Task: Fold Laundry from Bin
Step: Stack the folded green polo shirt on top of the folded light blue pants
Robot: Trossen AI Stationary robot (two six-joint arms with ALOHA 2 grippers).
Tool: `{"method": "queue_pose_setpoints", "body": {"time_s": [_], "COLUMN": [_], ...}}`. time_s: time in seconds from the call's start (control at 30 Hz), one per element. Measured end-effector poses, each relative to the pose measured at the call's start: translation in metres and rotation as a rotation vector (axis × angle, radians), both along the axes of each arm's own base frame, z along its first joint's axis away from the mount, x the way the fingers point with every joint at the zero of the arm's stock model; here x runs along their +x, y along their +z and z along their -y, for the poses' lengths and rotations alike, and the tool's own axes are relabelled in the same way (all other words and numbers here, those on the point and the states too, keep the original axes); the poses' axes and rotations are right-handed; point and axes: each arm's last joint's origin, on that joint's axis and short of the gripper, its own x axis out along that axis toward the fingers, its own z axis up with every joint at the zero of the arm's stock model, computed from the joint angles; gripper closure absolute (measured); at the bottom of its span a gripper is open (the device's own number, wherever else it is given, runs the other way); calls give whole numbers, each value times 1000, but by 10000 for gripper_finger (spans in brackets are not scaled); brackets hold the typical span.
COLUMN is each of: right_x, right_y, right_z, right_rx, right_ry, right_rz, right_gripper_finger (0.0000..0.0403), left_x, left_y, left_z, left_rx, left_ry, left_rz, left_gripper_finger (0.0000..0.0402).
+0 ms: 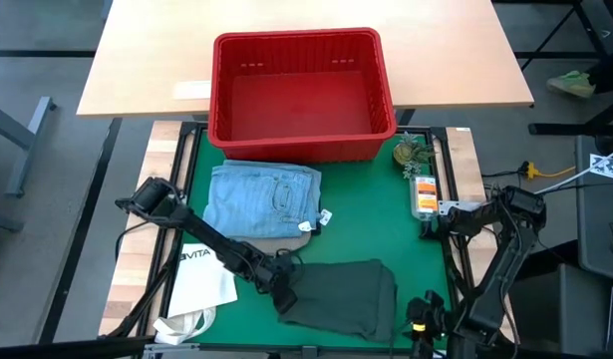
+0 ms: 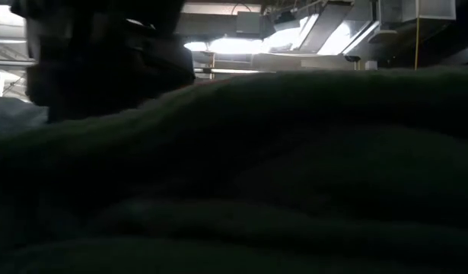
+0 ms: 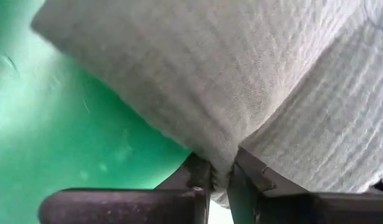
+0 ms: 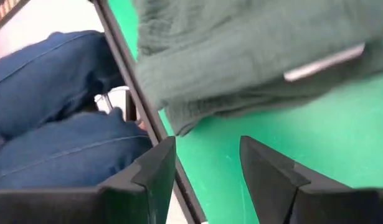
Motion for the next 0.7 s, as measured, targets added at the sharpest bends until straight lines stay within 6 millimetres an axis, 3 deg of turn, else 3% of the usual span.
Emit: {"method": "queue_pose_setpoints", "body": {"time_s": [0.33, 0.7], "right_x": [19, 31], "right_y": [-18, -18], "right_z": [-1, 11], "right_rx": [-6, -55], "right_ry": [-61, -153], "right_rz": [2, 39], "right_gripper_finger": [224, 224], "left_x": [-11, -11], "left_y": [0, 0], "left_z": [19, 19], "left_rx": [10, 21], "left_ry": [-49, -44], "left_rz": [-1, 5], "left_gripper_finger": [370, 368]}}
